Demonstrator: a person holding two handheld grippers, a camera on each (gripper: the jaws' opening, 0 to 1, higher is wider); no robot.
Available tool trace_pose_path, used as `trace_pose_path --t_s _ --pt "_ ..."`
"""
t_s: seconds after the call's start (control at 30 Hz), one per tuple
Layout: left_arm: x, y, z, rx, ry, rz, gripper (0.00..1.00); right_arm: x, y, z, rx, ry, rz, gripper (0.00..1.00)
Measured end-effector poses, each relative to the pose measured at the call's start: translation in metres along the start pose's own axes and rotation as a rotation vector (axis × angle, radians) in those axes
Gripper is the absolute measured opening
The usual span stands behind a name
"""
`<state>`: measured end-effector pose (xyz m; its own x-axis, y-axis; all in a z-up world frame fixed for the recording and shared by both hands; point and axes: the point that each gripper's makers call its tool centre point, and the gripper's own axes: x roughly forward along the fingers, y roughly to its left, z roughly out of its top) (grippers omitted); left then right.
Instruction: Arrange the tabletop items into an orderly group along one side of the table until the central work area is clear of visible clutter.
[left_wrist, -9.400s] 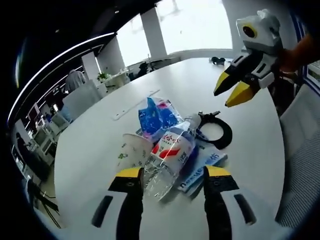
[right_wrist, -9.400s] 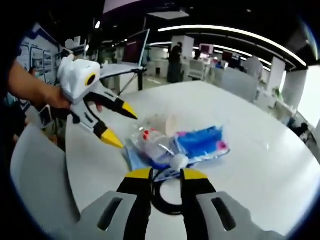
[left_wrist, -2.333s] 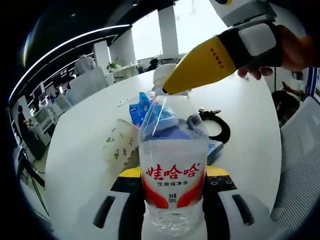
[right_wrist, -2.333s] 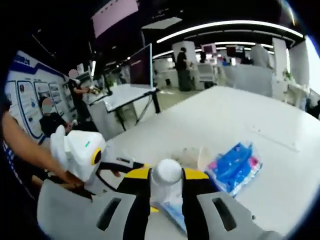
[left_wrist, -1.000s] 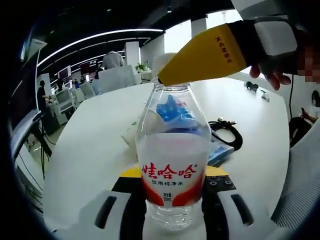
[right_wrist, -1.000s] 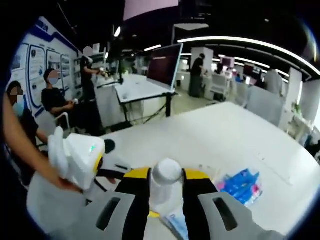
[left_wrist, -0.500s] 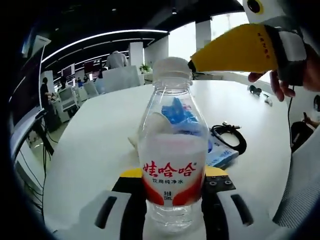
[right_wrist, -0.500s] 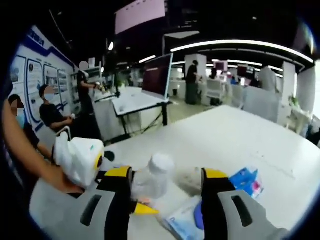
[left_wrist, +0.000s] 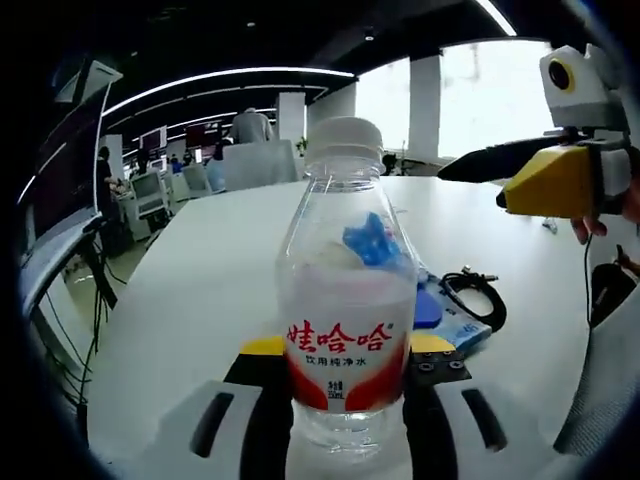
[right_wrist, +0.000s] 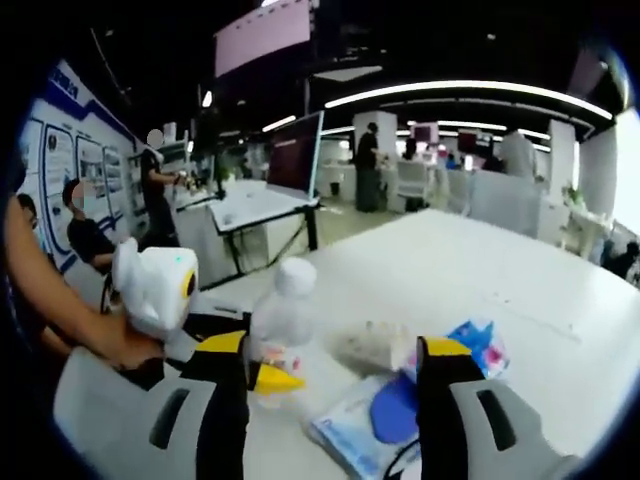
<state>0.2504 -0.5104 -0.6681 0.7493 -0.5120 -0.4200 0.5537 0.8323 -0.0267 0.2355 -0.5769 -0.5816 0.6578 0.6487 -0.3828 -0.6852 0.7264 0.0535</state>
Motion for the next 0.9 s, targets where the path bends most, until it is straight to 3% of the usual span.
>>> trace_pose_path --t_s 0.27,0.6,0.9 --pt "0.003 0.003 0.01 0.002 -0.03 0.001 0.41 -0.009 -0.007 -0.005 -0.055 -0.01 -0.031 0.8" --pt "0.005 0.024 0.018 -0.026 -0.068 0.039 0.41 -0.025 -0.019 -0.017 -0.032 -0.007 -0.069 0.83" --pt "0.009 0.04 0.026 -0.009 -0.091 0.068 0.41 -0.034 -0.027 -0.032 0.011 -0.001 -0.093 0.96"
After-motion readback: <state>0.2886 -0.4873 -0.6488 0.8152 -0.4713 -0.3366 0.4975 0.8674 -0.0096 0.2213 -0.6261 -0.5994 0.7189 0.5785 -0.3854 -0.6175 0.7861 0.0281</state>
